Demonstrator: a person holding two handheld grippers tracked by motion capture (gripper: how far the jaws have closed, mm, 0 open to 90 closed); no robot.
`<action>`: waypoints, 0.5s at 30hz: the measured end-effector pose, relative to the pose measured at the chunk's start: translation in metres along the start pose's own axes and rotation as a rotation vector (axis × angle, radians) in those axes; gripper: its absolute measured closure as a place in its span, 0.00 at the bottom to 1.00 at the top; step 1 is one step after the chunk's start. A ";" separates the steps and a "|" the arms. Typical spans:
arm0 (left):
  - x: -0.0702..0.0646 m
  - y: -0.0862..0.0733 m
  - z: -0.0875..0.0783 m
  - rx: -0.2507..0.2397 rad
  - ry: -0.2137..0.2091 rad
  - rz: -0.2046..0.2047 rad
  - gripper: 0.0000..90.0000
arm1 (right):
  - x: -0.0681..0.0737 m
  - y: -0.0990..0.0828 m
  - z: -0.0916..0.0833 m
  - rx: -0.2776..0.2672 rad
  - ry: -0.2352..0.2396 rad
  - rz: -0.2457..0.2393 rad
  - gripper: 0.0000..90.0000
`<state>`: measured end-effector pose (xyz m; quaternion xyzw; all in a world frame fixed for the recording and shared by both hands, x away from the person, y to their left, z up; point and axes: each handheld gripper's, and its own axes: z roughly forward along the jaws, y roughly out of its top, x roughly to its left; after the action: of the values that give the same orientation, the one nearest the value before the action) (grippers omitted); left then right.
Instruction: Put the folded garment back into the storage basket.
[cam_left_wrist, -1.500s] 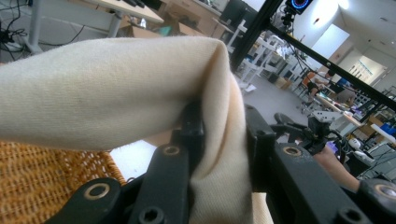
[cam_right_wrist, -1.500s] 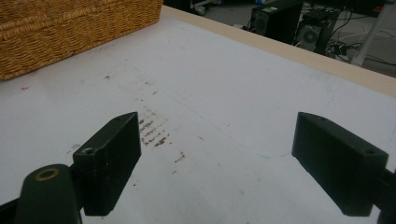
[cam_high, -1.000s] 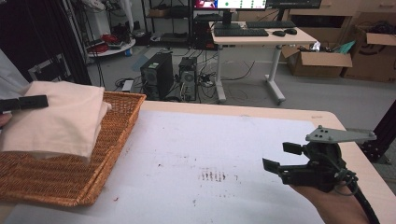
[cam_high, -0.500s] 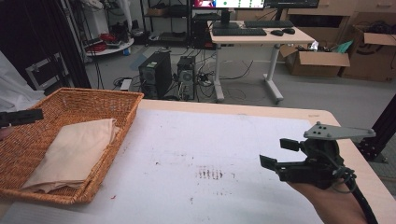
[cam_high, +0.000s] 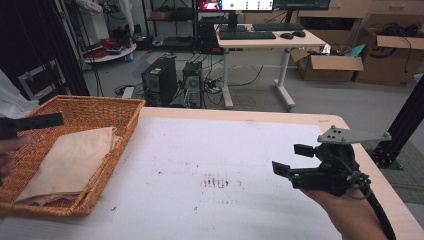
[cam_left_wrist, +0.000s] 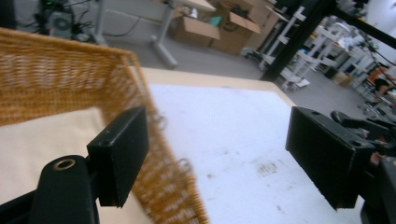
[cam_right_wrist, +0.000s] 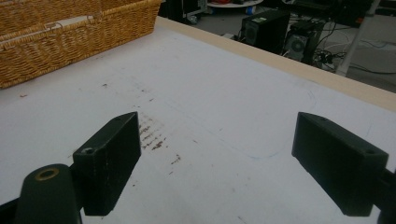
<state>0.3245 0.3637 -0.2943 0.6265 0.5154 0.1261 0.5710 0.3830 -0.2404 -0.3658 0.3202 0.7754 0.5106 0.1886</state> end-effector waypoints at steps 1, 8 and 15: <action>-0.005 0.000 0.003 0.000 -0.011 0.010 0.24 | 0.000 0.000 -0.002 -0.001 -0.002 0.000 0.17; -0.045 -0.005 0.031 -0.012 -0.079 0.094 0.19 | -0.006 -0.001 -0.013 -0.008 -0.029 0.004 0.17; -0.082 -0.024 0.063 0.009 -0.144 0.173 0.18 | -0.009 0.000 -0.017 -0.023 -0.038 0.008 0.17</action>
<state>0.3238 0.2582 -0.2992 0.6786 0.4176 0.1275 0.5906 0.3790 -0.2586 -0.3592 0.3309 0.7644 0.5140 0.2050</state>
